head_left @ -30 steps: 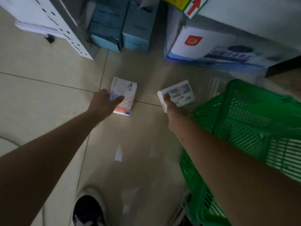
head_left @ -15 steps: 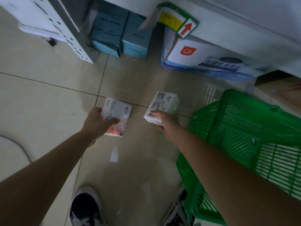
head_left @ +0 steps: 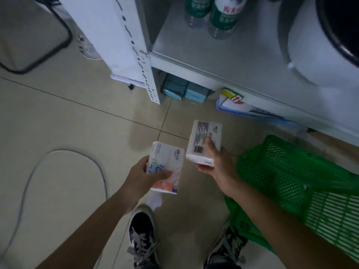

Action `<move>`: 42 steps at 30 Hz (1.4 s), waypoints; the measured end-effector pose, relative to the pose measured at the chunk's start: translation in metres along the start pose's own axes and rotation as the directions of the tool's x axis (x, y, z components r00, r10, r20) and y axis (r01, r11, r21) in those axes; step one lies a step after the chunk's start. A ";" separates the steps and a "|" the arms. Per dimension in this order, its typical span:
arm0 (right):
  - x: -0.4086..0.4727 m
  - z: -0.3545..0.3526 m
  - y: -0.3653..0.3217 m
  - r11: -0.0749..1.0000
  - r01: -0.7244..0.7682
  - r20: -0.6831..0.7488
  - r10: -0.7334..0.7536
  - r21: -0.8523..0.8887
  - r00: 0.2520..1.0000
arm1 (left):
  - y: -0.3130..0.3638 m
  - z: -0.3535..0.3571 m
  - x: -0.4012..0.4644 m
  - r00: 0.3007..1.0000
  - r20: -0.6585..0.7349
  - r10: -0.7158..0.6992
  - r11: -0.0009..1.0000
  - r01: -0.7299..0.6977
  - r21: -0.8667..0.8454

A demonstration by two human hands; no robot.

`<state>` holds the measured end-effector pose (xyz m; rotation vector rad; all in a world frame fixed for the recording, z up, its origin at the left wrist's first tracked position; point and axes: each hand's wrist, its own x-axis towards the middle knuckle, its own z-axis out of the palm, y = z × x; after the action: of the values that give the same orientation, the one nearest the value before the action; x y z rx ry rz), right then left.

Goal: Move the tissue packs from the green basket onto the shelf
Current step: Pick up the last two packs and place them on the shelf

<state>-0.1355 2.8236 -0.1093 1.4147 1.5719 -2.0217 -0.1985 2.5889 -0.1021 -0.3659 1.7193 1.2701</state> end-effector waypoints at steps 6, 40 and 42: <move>-0.066 0.007 -0.072 0.999 0.024 0.069 -0.022 -0.032 0.997 | 0.065 -0.017 -0.080 0.992 0.082 0.092 0.994 -0.086 -0.071; -0.608 -0.032 -0.490 0.894 0.441 0.109 -0.448 0.080 0.888 | 0.446 -0.042 -0.596 0.869 0.161 0.469 0.880 -0.445 -0.165; -0.625 -0.042 -0.510 0.874 0.473 0.105 -0.484 0.112 0.869 | 0.473 -0.035 -0.609 0.842 0.182 0.508 0.860 -0.483 -0.167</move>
<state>-0.1286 2.8371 0.6986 0.9475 1.9480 -2.4147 -0.2282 2.5894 0.6687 0.1754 1.6025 1.7179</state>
